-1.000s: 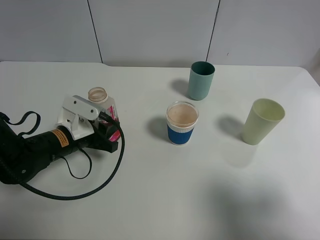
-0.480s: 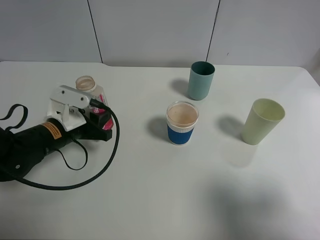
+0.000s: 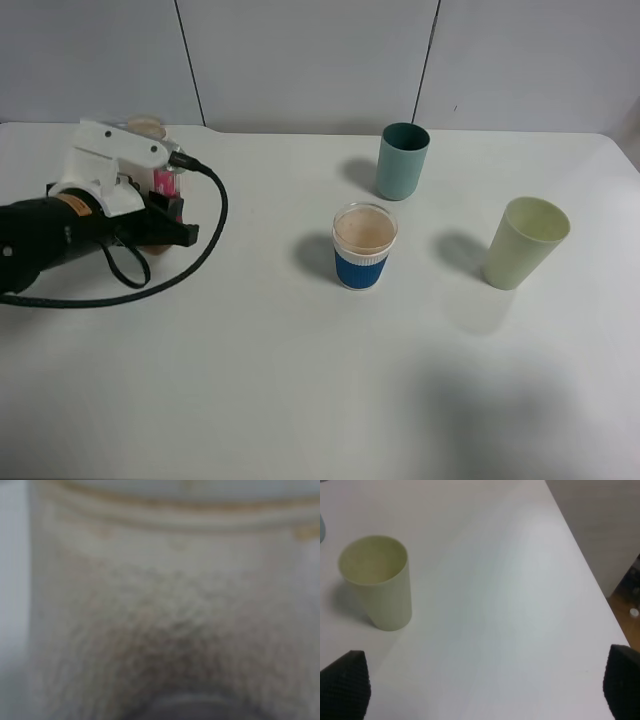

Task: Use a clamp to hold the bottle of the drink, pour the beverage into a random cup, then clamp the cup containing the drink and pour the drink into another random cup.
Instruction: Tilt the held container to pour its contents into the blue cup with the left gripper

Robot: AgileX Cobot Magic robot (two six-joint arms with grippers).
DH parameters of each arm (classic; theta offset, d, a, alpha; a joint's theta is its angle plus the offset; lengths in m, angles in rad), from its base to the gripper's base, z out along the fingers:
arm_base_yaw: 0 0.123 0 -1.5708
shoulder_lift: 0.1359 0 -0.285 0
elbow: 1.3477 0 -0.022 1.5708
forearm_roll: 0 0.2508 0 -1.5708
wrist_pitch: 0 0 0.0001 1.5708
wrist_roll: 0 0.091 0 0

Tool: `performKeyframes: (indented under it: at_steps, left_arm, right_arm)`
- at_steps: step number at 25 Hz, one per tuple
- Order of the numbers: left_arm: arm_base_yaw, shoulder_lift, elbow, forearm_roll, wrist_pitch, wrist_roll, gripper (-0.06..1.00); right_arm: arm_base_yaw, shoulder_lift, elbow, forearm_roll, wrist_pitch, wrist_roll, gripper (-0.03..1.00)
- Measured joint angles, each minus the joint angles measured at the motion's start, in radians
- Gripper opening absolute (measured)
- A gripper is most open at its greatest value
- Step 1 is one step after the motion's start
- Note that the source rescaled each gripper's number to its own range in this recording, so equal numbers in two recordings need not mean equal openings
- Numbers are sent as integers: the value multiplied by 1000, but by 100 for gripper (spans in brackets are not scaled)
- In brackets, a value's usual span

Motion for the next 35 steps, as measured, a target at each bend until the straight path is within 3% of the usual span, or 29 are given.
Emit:
performKeyframes:
  at_steps: [3,7,11,14,20,30,35]
  left_arm:
    - [-9,-22,-78,-171,46,236,4]
    - [-70,-28,-179,-495,42,623,4]
    - [-163,-28,-256,-790,-75,992,4]
    - [-221,-25,-296,-907,-185,1198,4]
    - [-292,11,-342,-1005,-272,1360,4]
    - [-394,143,-406,-1039,-303,1446,4]
    - [-435,217,-474,-1050,-303,1536,4]
  right_arm:
    - [0,0,0,0,0,0,83]
    - [0,0,0,0,0,0,83]
    - [0,0,0,0,0,0,83]
    - [0,0,0,0,0,0,83]
    - [0,0,0,0,0,0,83]
    - [0,0,0,-1,0,0,83]
    - [0,0,0,-1,0,0,83]
